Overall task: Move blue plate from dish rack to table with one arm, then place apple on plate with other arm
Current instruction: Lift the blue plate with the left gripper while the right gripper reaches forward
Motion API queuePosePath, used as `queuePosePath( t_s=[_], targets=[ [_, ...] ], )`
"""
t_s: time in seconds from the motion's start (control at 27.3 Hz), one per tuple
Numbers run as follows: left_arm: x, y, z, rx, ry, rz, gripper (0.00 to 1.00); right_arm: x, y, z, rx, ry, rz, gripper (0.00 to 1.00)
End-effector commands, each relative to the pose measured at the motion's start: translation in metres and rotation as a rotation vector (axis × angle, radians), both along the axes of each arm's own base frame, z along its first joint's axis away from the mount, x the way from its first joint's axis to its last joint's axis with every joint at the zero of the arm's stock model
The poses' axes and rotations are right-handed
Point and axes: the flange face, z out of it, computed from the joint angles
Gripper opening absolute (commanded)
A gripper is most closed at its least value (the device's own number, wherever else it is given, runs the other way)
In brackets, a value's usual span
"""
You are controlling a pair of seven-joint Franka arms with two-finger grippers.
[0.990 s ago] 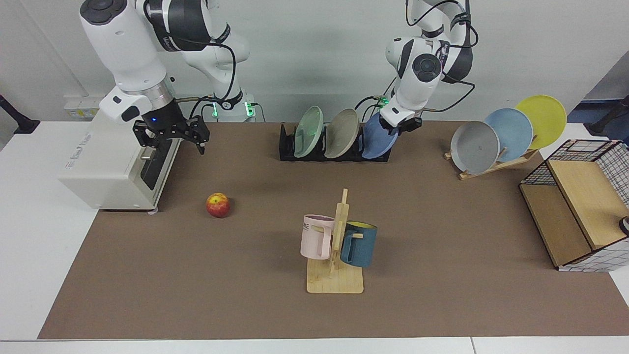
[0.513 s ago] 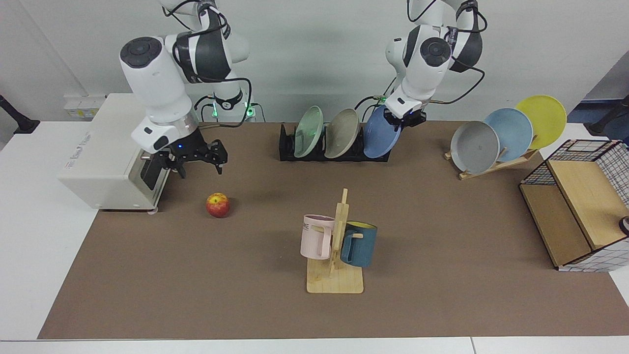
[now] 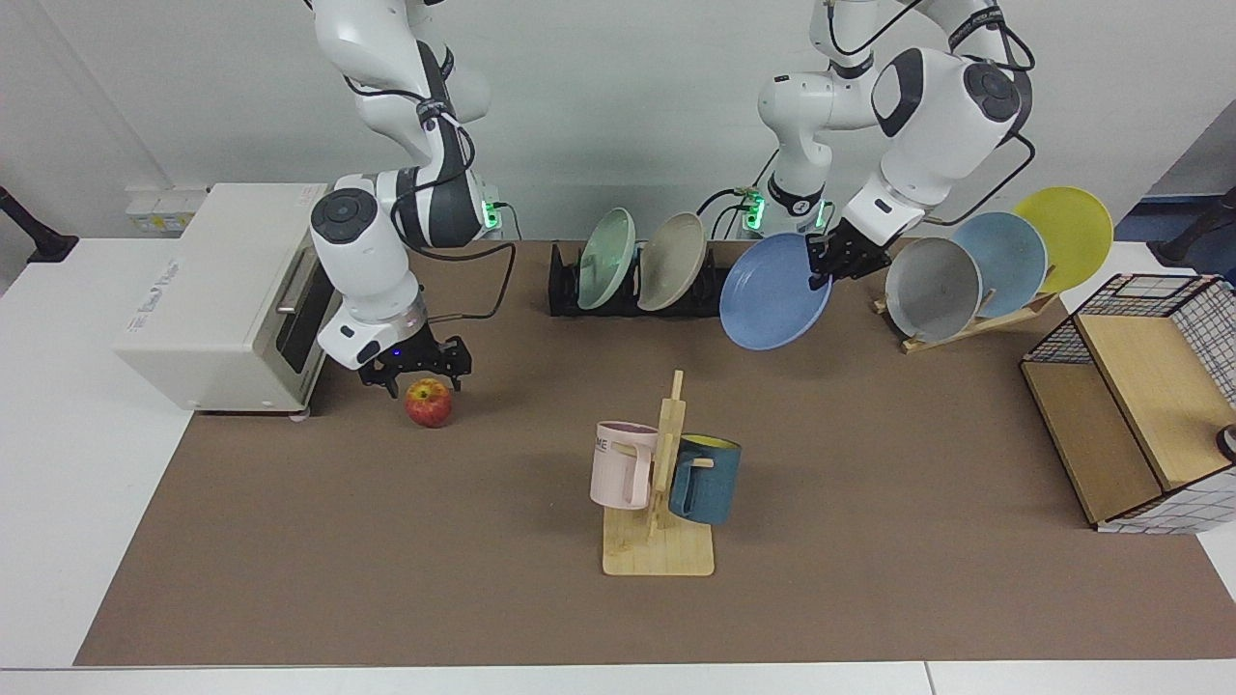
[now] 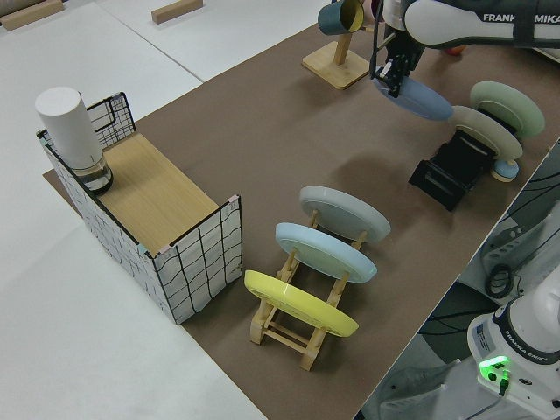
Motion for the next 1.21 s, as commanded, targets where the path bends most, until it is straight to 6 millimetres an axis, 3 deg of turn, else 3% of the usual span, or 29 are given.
queuePosePath(
  t_s=[0.0,0.18,0.4,0.48,0.55,0.62,0.77,0.95,0.99,1.06,1.17],
  targets=[
    [0.025,-0.013,-0.02,-0.081,-0.046,-0.037,0.0,-0.002,-0.005,-0.029,-0.007,0.0,-0.017,1.0],
    [0.044,-0.029,-0.057,-0.181,-0.042,0.034,0.0,-0.005,-0.012,-0.068,-0.015,0.002,-0.027,1.0],
    [0.058,-0.065,-0.102,-0.269,-0.041,0.093,0.0,-0.008,-0.015,-0.089,-0.021,0.019,-0.035,0.99],
    [0.06,-0.081,-0.111,-0.286,-0.059,0.102,0.0,-0.011,-0.015,-0.092,-0.022,0.027,-0.03,0.83],
    [0.061,-0.094,-0.12,-0.293,-0.078,0.104,0.0,-0.013,-0.014,-0.093,-0.023,0.038,-0.018,0.51],
    [0.06,-0.108,-0.129,-0.294,-0.091,0.102,0.0,-0.014,-0.014,-0.093,-0.024,0.044,-0.005,0.28],
    [0.055,-0.119,-0.136,-0.292,-0.09,0.094,0.0,-0.013,-0.018,-0.084,-0.025,0.064,-0.005,0.12],
    [0.042,-0.14,-0.143,-0.273,-0.097,0.059,0.0,-0.007,-0.019,-0.05,-0.019,0.051,-0.007,0.11],
    [0.043,-0.14,-0.143,-0.272,-0.1,0.067,0.04,-0.006,-0.018,-0.042,-0.017,0.046,-0.007,0.11],
    [0.042,-0.14,-0.144,-0.271,-0.091,0.087,0.23,-0.004,-0.015,-0.026,-0.013,0.038,-0.004,0.11],
    [0.039,-0.146,-0.143,-0.271,-0.088,0.086,0.34,-0.001,-0.009,-0.001,-0.01,0.032,0.0,0.1]
  ],
)
